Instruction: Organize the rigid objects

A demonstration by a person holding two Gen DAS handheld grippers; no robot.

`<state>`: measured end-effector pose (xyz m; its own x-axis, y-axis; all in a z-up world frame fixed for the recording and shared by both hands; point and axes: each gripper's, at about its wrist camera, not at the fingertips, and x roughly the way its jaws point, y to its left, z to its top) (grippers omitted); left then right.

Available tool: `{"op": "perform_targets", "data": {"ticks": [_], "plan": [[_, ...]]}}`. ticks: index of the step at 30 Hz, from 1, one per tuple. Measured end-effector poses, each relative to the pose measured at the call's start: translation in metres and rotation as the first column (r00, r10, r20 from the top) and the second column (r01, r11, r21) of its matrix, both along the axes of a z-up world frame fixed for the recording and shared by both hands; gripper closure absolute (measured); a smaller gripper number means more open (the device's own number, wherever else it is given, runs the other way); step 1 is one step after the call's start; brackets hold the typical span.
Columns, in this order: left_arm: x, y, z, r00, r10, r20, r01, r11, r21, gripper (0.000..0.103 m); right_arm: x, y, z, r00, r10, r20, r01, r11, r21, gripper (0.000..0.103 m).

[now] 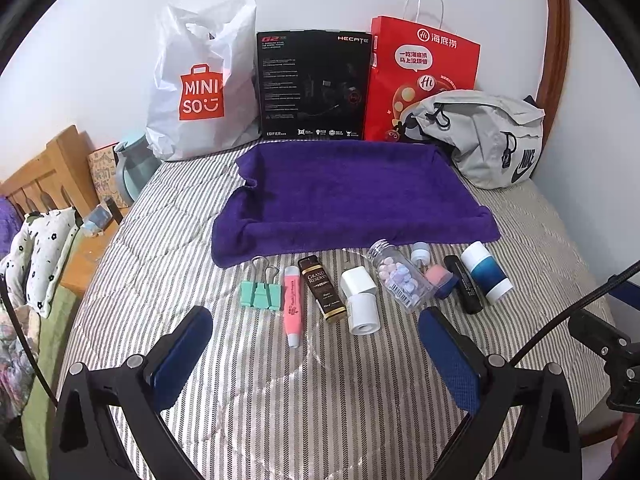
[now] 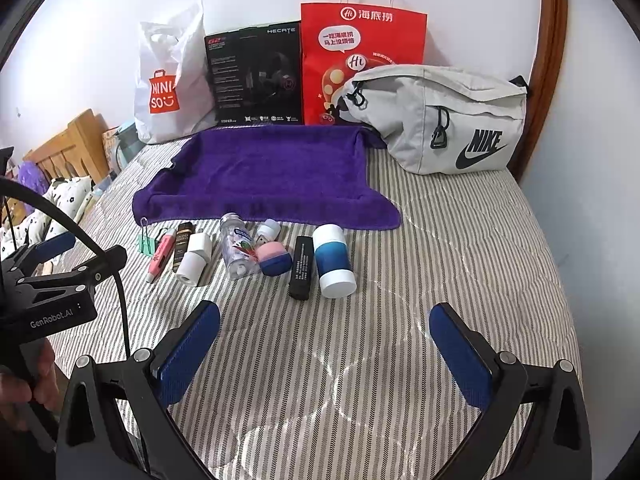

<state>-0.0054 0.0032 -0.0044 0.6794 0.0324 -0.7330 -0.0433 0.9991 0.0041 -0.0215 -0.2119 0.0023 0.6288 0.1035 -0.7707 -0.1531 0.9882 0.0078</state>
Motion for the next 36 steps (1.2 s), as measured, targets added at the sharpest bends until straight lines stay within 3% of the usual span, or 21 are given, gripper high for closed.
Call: {"op": "perform_targets", "data": {"ticks": [36], "plan": [[-0.0014, -0.0006, 0.0063, 1.000, 0.009, -0.008, -0.009, 1.000, 0.017, 0.000, -0.0004, 0.0010, 0.0003, 1.000, 0.002, 0.002, -0.002, 1.000, -0.006, 0.000]]}}
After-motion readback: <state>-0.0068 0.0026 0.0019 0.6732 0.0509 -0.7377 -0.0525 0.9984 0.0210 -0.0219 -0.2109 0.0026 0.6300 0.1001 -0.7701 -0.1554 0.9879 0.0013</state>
